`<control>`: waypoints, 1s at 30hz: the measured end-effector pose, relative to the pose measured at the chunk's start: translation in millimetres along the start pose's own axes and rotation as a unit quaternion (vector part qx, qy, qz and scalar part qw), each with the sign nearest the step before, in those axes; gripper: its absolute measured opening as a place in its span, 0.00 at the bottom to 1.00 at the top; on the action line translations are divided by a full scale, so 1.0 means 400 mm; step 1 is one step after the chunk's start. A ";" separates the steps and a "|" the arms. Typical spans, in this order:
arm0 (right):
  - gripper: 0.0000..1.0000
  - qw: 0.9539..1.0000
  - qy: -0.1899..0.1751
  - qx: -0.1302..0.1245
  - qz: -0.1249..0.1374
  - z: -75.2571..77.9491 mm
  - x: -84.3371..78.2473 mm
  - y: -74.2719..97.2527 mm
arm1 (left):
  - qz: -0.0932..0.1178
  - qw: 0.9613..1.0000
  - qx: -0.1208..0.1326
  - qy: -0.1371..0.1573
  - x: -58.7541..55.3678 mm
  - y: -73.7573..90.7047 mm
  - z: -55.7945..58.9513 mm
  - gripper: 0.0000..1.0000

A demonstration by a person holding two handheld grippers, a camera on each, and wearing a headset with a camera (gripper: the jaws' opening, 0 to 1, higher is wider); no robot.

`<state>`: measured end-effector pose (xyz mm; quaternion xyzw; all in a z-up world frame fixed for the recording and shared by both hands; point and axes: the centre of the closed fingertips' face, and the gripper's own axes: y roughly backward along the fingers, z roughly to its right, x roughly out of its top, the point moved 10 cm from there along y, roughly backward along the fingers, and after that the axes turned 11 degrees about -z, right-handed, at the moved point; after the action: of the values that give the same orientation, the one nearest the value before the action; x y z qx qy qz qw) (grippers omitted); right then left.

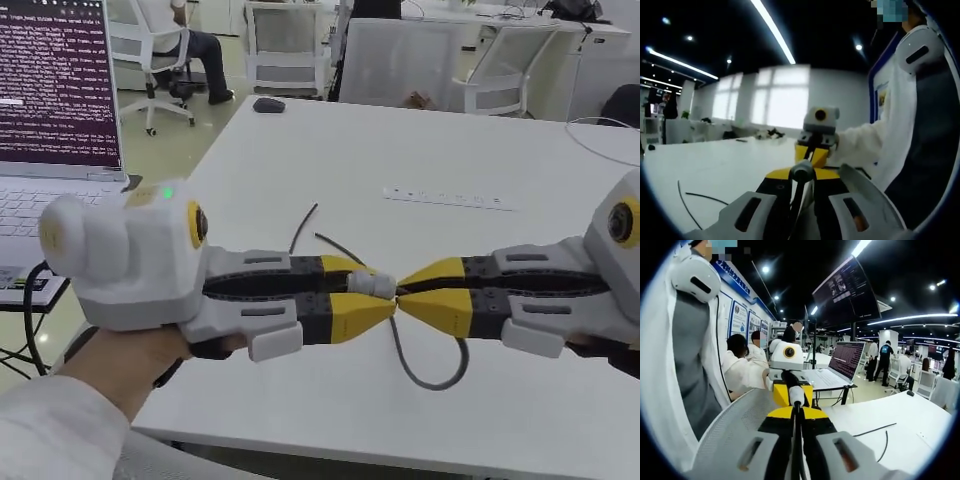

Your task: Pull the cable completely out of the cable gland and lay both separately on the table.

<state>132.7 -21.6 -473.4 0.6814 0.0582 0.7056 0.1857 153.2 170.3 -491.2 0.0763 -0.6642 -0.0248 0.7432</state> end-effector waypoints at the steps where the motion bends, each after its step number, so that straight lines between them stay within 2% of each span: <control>1: 0.04 1.000 0.001 0.000 -0.001 -0.001 -0.002 0.001 | -0.002 1.000 -0.001 -0.001 -0.001 -0.001 0.001 0.16; 6: 0.04 1.000 0.003 -0.010 -0.017 0.000 -0.020 0.018 | -0.004 1.000 0.003 -0.002 -0.002 0.002 -0.003 0.16; 9: 0.04 1.000 0.003 -0.017 -0.026 0.001 -0.029 0.033 | 0.002 1.000 0.005 0.000 0.001 0.004 -0.005 0.16; 12: 0.04 0.999 0.005 -0.026 -0.046 0.005 -0.043 0.047 | 0.007 1.000 0.008 0.005 0.003 0.008 -0.007 0.16; 17: 0.04 0.997 -0.006 -0.039 -0.059 0.013 -0.067 0.069 | 0.019 1.000 0.011 0.015 0.007 0.013 -0.012 0.16; 24: 0.04 0.996 -0.016 -0.040 -0.077 0.020 -0.097 0.067 | 0.013 0.999 0.008 0.028 0.004 0.012 -0.012 0.16; 30: 0.04 0.995 -0.021 -0.038 -0.086 0.018 -0.102 0.059 | 0.008 0.999 0.003 0.033 0.001 0.010 -0.013 0.16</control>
<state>135.4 -58.4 -503.4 0.6810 0.0859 0.6745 0.2720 157.9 174.8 -490.8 0.0742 -0.6403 -0.0139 0.7644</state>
